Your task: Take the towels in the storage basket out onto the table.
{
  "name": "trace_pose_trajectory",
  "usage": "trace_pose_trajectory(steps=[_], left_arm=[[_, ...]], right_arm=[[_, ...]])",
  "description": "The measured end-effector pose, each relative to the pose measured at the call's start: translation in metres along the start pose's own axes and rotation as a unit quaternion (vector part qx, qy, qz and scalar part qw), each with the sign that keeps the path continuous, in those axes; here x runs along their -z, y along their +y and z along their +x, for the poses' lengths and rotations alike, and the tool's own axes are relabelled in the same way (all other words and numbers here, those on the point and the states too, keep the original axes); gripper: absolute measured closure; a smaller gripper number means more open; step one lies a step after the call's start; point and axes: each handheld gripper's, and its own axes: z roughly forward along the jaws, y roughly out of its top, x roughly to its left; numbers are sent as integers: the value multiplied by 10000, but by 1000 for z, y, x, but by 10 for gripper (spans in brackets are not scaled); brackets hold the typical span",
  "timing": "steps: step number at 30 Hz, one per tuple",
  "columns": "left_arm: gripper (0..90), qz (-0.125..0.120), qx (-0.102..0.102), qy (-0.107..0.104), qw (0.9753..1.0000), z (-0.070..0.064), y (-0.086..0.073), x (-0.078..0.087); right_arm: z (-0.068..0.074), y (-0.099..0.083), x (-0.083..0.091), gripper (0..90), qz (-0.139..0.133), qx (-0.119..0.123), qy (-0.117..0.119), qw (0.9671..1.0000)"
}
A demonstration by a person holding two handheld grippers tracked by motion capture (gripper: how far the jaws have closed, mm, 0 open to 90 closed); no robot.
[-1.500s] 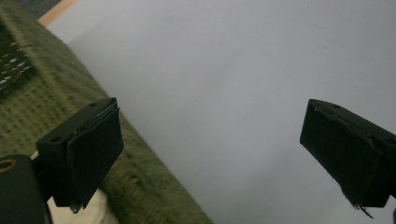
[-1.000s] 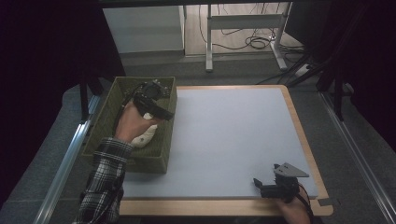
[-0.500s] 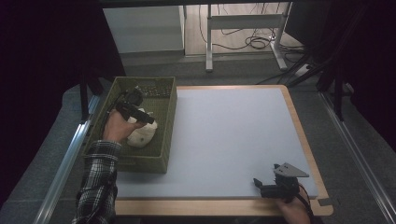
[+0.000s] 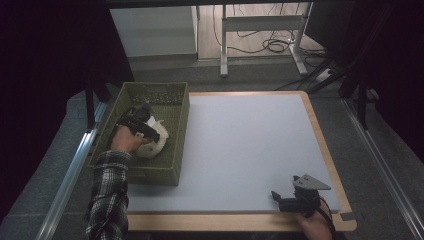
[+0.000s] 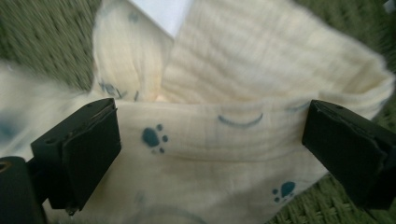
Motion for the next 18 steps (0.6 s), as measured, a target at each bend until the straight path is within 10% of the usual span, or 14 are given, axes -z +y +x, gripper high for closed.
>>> trace_pose_trajectory(steps=[6,13,18], left_arm=[[223,344,99,-228,9991,3,0,-16],[720,369,0,-338,9987,-1,3,-17],[779,81,85,-468,9988,5,0,-7]], right_arm=[[0,0,0,5,-1,-1,1,10000],[0,0,0,5,-2,-2,-2,10000],[0,0,0,5,-1,-3,-1,10000]])
